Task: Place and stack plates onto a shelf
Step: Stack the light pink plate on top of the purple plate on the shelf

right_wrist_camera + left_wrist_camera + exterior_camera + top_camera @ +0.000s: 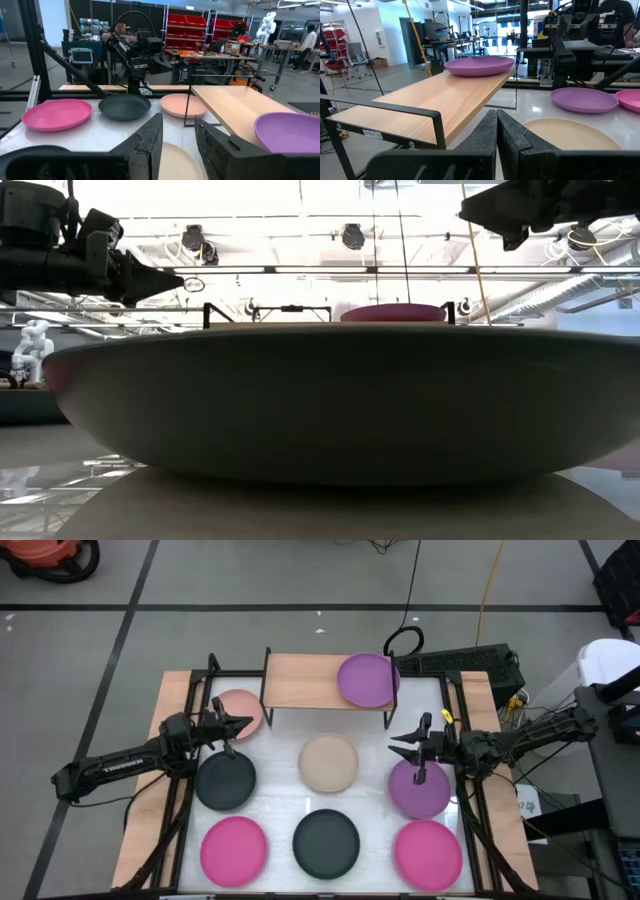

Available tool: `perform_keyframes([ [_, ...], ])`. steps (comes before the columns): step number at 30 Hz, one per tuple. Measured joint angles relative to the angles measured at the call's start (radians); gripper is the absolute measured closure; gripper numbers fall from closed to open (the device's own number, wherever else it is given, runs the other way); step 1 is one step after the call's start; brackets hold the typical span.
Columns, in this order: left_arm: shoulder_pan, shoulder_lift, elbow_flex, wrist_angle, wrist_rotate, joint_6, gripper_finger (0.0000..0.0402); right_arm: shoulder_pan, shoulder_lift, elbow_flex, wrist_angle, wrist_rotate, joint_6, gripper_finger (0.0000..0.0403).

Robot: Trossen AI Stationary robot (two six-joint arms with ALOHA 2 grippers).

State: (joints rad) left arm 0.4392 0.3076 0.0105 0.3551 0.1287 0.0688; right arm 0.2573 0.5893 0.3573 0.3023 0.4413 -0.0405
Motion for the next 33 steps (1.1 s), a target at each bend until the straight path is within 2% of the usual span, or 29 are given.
perform_keyframes([
  [9, 0.0, 0.0, 0.0, 0.044, 0.0, -0.161, 0.0398, 0.0, 0.007, 0.0, 0.0, -0.001, 0.001, 0.0305],
  [14, 0.0, 0.0, 0.0, 0.077, 0.0, -0.218, 0.0398, 0.0, 0.007, 0.0, 0.0, -0.001, 0.0, 0.0305],
  [17, 0.0, 0.0, 0.029, 0.1, -0.003, -0.201, 0.0398, 0.0, 0.007, 0.0, 0.0, -0.001, 0.0, 0.0305],
  [19, -0.003, -0.001, 0.086, 0.028, -0.003, -0.187, 0.0398, 0.0, 0.007, 0.0, 0.0, -0.001, 0.0, 0.0305],
  [22, -0.003, 0.026, 0.209, -0.191, -0.032, -0.164, 0.0398, 0.0, 0.007, 0.0, 0.0, -0.001, 0.0, 0.0305],
  [27, -0.003, 0.14, 0.417, -0.538, -0.189, -0.154, 0.0398, 0.0, 0.007, 0.0, 0.0, -0.001, 0.0, 0.0305],
  [29, -0.003, 0.194, 0.47, -0.628, -0.237, -0.165, 0.0398, 0.0, 0.007, 0.0, 0.0, -0.001, 0.0, 0.0305],
  [33, -0.003, 0.306, 0.53, -0.711, -0.261, -0.173, 0.0398, 0.0, 0.007, 0.0, 0.0, -0.001, 0.0, 0.0305],
])
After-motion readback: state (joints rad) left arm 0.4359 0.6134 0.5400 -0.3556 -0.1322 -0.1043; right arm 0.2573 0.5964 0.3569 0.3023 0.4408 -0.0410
